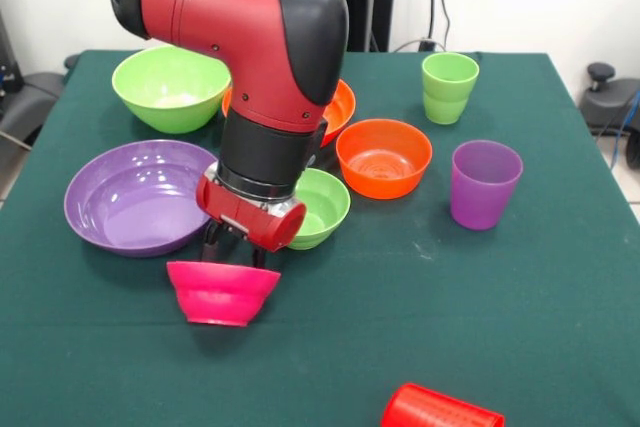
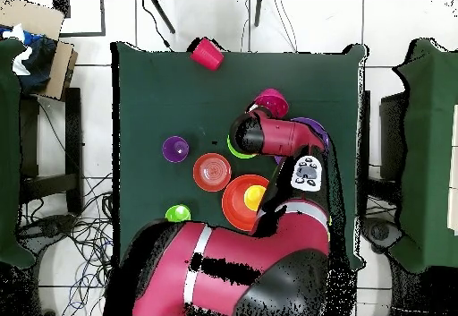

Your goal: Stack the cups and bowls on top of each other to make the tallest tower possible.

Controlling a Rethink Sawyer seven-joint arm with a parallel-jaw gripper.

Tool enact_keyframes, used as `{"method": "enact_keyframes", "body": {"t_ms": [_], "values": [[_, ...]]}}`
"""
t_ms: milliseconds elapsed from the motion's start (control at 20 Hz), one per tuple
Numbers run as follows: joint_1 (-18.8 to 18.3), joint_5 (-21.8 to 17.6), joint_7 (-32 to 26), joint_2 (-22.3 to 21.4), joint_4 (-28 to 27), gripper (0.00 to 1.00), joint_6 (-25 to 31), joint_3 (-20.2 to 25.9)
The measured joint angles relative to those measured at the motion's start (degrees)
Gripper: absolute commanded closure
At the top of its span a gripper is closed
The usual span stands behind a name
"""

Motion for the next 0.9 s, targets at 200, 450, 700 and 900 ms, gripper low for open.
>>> {"method": "enact_keyframes", "body": {"t_ms": [200,450,700,900], "values": [[-0.02,0.00,0.00,-0.27,0.01,0.00,0.01,0.00],[-0.15,-0.01,0.00,-1.76,0.03,0.00,0.13,0.02],[-0.37,-0.01,0.00,-4.42,0.03,0.00,1.71,0.00],[-0.57,0.13,0.00,-6.67,0.02,0.00,3.47,-0.01]]}}
